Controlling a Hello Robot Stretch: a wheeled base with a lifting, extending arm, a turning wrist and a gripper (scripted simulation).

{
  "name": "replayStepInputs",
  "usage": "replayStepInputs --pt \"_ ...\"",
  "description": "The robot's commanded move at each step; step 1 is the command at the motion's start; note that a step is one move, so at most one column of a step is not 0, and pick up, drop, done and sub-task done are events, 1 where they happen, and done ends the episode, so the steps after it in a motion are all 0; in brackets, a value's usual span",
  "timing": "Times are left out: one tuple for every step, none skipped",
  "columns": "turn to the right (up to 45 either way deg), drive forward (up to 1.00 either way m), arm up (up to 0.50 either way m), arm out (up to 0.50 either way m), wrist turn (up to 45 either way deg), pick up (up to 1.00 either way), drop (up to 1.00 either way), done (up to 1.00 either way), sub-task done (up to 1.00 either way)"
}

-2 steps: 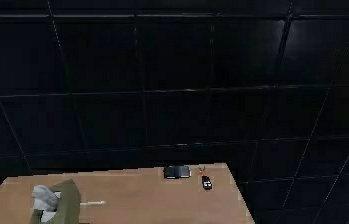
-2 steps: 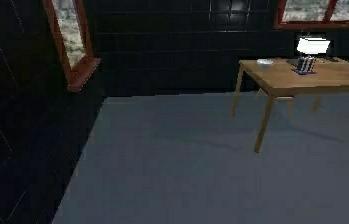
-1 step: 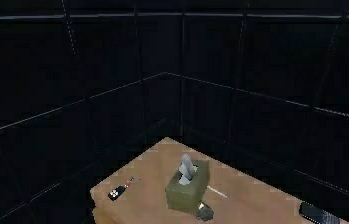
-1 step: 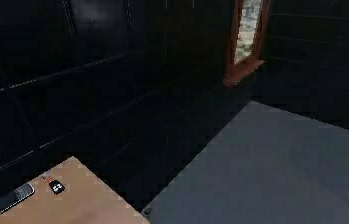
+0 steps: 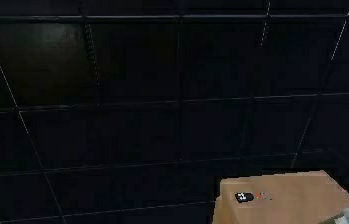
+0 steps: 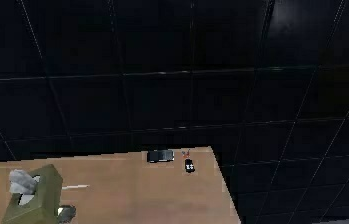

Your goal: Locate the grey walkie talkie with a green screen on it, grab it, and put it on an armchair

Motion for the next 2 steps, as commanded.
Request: replayStepInputs --pt "-24.0 0.00 0.00 0.00 0.0 0.00 0.00 0.00 0.00" --pt "0.0 0.00 0.50 0.00 0.0 0.00 0.00 0.00 0.00"
